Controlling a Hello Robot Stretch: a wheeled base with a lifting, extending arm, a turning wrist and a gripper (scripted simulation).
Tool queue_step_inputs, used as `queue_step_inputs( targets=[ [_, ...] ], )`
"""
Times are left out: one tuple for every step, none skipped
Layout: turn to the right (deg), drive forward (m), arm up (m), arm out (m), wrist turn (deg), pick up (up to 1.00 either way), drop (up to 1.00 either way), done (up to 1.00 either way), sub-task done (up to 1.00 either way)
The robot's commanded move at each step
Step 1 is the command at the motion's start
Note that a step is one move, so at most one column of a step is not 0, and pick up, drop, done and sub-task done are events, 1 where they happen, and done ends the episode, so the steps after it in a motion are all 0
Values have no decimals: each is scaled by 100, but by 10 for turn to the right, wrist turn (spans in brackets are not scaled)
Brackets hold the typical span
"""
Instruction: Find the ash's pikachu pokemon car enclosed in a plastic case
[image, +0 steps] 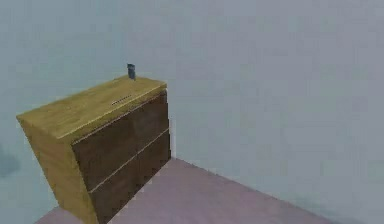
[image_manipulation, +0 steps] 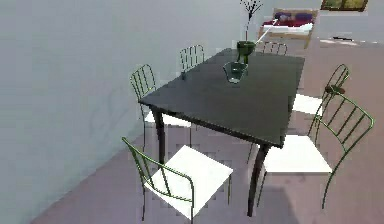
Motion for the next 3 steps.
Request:
queue_step_inputs(
  targets=[
    [0,75,0,0,0,0,0,0,0],
    [-270,0,0,0,0,0,0,0,0],
    [0,100,0,0,0,0,0,0,0]
  ],
)
